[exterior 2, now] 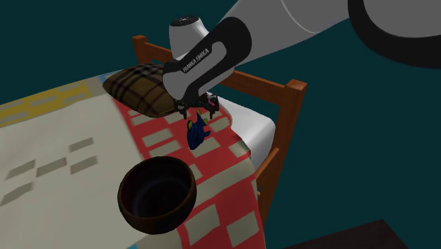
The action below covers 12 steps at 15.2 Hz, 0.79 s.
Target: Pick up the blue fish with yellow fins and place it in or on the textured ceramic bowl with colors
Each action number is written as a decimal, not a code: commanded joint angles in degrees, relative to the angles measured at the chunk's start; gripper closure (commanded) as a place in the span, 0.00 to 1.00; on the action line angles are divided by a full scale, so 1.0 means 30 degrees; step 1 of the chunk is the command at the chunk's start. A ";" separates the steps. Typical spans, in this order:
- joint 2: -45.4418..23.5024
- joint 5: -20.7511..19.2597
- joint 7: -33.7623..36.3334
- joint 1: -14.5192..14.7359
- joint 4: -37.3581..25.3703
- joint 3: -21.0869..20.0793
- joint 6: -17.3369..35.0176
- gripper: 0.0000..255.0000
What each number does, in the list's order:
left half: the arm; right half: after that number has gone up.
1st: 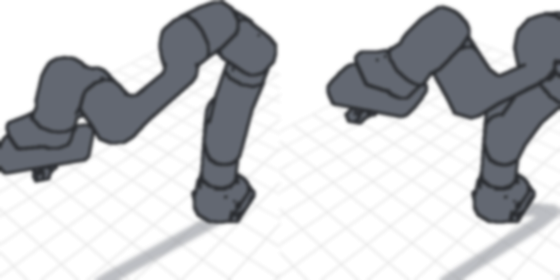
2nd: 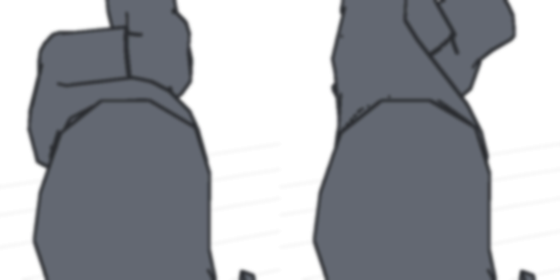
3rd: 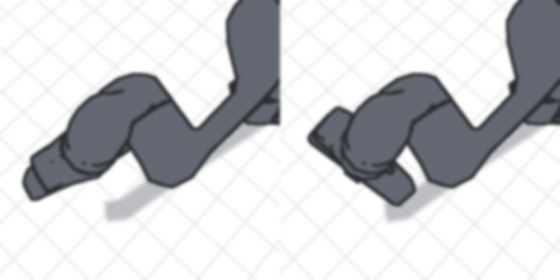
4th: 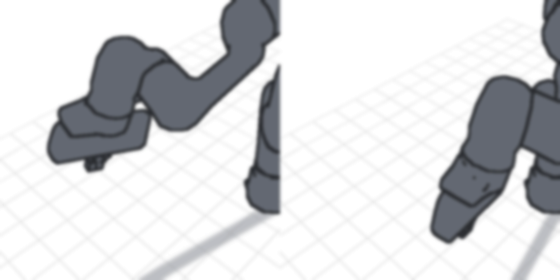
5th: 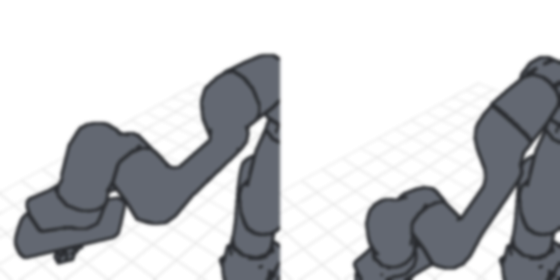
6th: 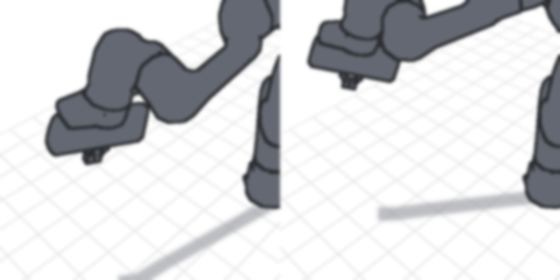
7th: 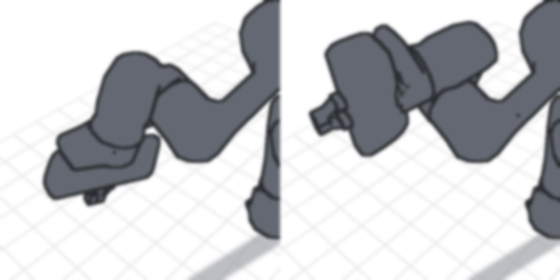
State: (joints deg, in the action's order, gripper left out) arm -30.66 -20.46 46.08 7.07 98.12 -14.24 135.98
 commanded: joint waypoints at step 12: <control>-0.0047 -0.0023 0.0021 0.0012 -0.0006 0.0014 0.0049 1.00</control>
State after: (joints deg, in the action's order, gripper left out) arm -30.78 -20.54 46.14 7.11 98.07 -14.19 136.14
